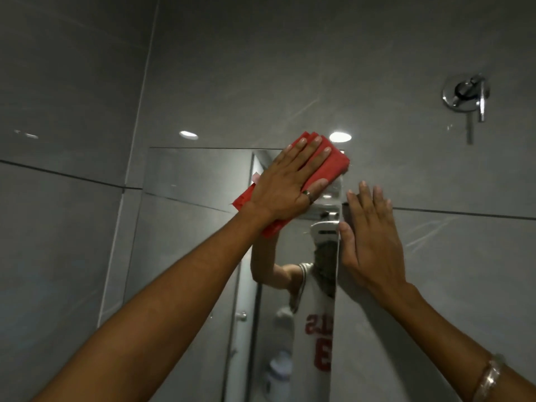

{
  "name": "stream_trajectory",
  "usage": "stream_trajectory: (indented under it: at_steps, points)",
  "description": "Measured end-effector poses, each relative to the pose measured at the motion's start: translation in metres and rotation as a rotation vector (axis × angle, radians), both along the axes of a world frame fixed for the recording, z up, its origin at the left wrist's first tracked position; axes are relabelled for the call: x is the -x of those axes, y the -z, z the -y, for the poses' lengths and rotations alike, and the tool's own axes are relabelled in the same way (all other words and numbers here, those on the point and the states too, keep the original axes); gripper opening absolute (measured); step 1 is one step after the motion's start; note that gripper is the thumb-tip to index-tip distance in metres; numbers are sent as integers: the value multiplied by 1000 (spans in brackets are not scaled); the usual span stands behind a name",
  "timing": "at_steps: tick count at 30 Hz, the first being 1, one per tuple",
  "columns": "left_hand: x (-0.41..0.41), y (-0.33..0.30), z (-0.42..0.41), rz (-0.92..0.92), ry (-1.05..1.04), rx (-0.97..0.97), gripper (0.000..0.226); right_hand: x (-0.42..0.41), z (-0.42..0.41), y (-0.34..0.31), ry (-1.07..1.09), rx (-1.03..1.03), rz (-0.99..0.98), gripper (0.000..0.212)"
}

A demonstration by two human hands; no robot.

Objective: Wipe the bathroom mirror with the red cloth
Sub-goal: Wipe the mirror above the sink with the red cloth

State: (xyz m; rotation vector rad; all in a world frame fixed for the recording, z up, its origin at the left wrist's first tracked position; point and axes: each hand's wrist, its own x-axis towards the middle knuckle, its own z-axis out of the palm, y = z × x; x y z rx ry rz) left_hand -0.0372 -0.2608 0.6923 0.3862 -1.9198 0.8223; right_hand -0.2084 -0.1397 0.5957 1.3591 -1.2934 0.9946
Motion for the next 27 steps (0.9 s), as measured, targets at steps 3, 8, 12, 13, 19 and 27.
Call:
stream_trajectory:
  at_steps: [3,8,12,13,19,27]
  points:
    - [-31,0,25,-95,-16,-41,73,-27,19,-9,-33,-7,-62,67]
    - [-108,12,79,-315,-47,-152,65,-76,55,-10,-104,19,-156,65]
    - [-167,9,112,-621,-71,-327,62,-99,76,-3,-105,-30,-219,67]
    - [-180,10,116,-704,-55,-386,63,-102,78,1,-109,-39,-225,69]
    - [-148,49,94,-899,-44,-462,82,-104,81,24,-142,-23,-173,71]
    - [-167,153,110,-1052,-42,-587,81,-126,70,64,-207,-59,-172,66]
